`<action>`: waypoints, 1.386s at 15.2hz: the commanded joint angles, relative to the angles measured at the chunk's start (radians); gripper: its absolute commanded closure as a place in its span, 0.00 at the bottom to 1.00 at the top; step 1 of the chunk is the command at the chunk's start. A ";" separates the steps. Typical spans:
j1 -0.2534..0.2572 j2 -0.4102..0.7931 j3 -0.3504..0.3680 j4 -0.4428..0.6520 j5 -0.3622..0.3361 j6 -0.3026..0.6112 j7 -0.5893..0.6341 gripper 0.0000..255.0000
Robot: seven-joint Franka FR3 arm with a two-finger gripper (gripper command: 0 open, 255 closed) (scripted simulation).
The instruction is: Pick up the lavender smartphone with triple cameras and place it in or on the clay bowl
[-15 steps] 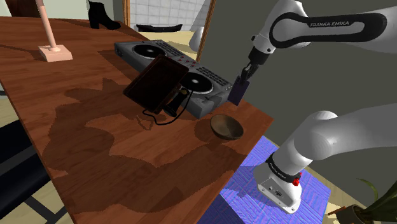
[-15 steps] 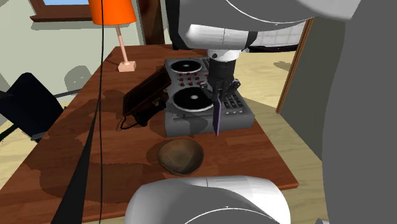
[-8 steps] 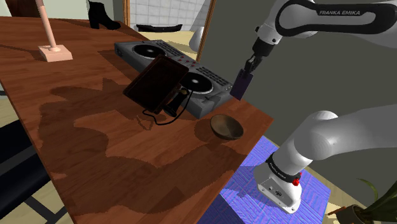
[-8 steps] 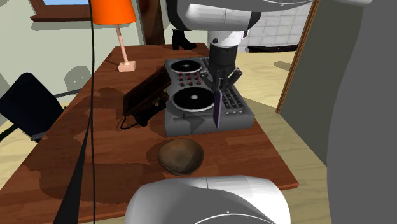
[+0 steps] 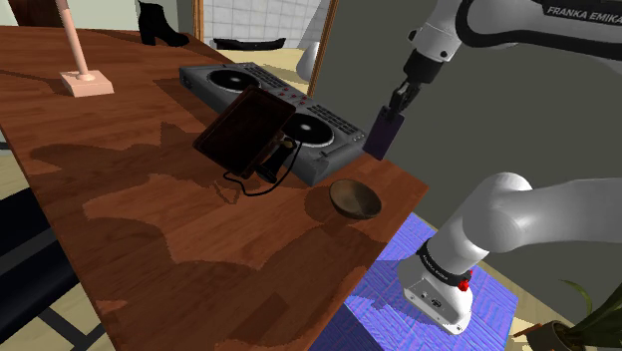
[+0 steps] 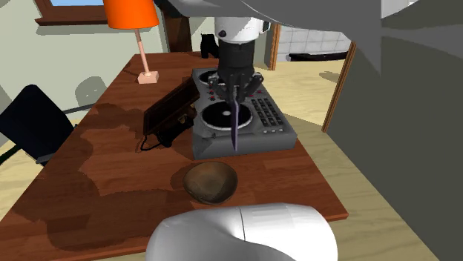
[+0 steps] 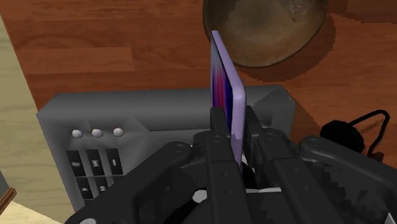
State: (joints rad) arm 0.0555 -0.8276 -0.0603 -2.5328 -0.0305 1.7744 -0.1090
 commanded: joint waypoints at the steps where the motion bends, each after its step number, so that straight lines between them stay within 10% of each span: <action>1: 0.018 -0.039 0.044 0.004 0.029 -0.045 0.045 1.00; 5: 0.060 -0.113 0.137 0.029 0.096 -0.142 0.143 1.00; 21: 0.067 -0.150 0.150 -0.204 0.110 0.054 0.140 1.00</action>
State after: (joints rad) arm 0.1208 -0.9739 0.0859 -2.7191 0.0767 1.8142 0.0292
